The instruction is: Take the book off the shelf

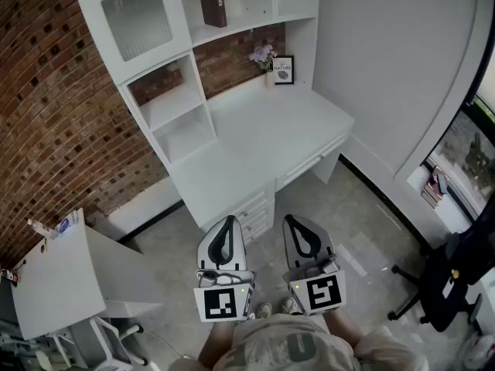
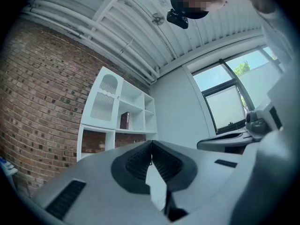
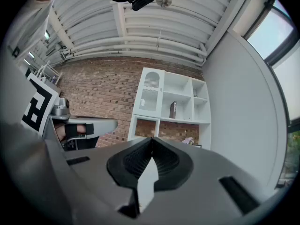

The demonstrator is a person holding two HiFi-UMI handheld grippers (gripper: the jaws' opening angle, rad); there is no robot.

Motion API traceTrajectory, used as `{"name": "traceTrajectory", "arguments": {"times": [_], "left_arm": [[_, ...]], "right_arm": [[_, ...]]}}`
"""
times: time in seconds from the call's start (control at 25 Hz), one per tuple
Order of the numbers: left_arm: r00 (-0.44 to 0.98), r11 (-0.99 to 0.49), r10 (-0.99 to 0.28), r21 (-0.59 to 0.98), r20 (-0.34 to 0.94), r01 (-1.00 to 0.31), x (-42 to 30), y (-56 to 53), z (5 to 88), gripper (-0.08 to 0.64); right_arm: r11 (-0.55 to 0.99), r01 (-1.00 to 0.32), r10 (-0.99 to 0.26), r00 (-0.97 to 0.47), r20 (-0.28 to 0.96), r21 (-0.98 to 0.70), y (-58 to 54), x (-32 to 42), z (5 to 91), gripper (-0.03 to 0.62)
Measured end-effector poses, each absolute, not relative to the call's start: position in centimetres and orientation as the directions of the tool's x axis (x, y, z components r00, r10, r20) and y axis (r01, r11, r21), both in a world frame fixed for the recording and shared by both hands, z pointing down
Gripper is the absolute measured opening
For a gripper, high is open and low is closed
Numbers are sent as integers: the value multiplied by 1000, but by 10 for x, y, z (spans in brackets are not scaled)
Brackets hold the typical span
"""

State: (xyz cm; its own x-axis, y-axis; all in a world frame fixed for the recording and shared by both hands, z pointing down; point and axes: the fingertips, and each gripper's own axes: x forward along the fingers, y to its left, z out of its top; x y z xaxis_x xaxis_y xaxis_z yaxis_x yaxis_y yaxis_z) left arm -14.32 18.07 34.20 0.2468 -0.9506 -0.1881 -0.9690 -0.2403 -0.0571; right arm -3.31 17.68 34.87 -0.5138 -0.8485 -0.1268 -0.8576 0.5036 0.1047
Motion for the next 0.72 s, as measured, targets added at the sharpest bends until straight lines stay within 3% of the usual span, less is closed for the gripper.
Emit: {"name": "traceTrajectory", "arguments": {"times": [0.72], "left_arm": [[234,-225,-960,-70,-154,-972,-124,189,350,12]], "right_arm": [[468,-882,-874,-472,-119,63,178,3,361,14]]}}
